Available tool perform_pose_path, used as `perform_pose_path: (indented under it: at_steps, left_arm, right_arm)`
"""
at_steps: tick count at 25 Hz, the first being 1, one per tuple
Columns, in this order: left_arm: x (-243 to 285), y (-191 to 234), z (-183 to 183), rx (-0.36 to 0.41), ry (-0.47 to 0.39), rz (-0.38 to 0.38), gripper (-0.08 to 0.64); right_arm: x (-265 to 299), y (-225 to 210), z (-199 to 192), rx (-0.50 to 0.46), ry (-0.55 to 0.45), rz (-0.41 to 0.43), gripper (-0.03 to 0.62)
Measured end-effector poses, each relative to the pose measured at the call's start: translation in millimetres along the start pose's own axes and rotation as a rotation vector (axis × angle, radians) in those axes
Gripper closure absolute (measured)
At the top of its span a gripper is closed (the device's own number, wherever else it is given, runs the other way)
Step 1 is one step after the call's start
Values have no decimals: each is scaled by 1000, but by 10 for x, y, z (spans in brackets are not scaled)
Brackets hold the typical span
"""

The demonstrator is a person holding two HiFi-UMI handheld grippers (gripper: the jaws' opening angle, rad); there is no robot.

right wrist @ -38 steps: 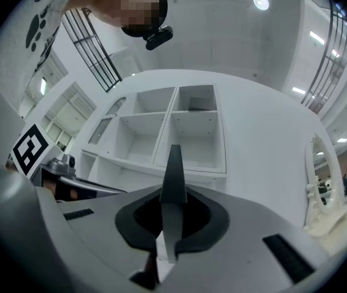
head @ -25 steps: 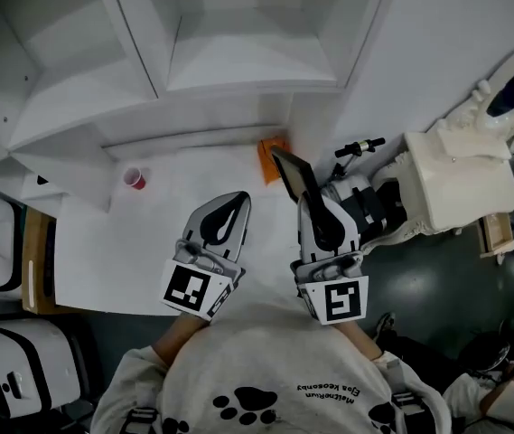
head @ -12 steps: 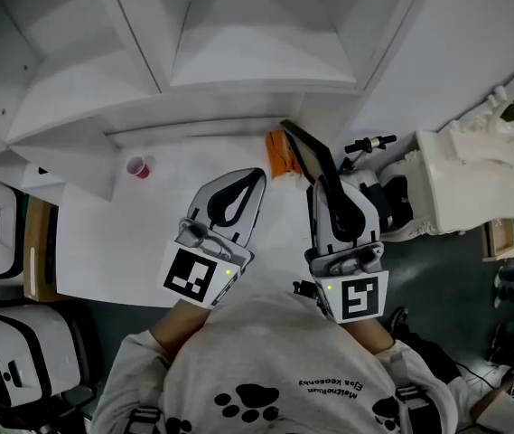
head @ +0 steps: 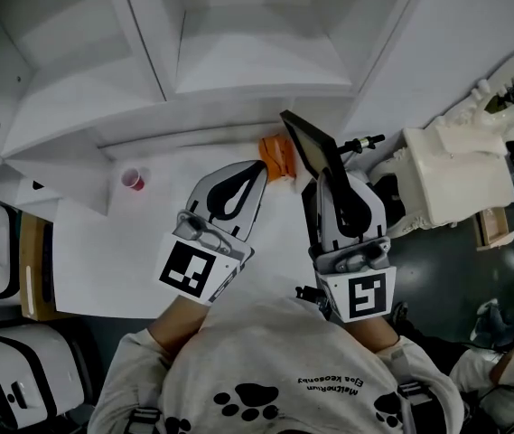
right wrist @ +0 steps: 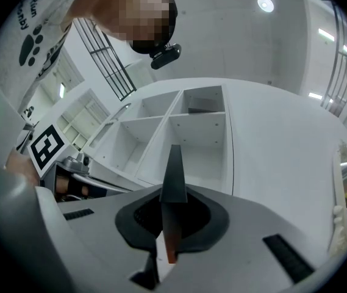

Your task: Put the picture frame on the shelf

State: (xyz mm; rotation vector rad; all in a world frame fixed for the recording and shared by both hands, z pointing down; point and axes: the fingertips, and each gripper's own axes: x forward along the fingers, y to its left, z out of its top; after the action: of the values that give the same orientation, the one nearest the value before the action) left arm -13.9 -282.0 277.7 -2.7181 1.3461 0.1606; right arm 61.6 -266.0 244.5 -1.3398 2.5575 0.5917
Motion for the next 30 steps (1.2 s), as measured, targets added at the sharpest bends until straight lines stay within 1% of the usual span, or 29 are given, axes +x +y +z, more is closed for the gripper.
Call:
perform_pose_path:
  at_steps: [2, 14, 22, 25, 30]
  left_arm:
    - [0, 20, 55, 7, -10, -8, 540]
    - [-40, 47, 314, 35, -46, -32, 540]
    - [-76, 51, 411, 53, -59, -41, 540]
    - [-73, 51, 502, 50, -83, -38, 540]
    - [-82, 52, 537, 83, -76, -46, 540]
  right_arm:
    - [0, 7, 54, -19, -8, 1, 552]
    - [119, 56, 496, -55, -95, -7, 552]
    - [203, 110, 758, -174, -156, 39, 552]
    - [243, 124, 850, -212, -181, 53, 552]
    - [276, 150, 908, -266, -202, 71, 552]
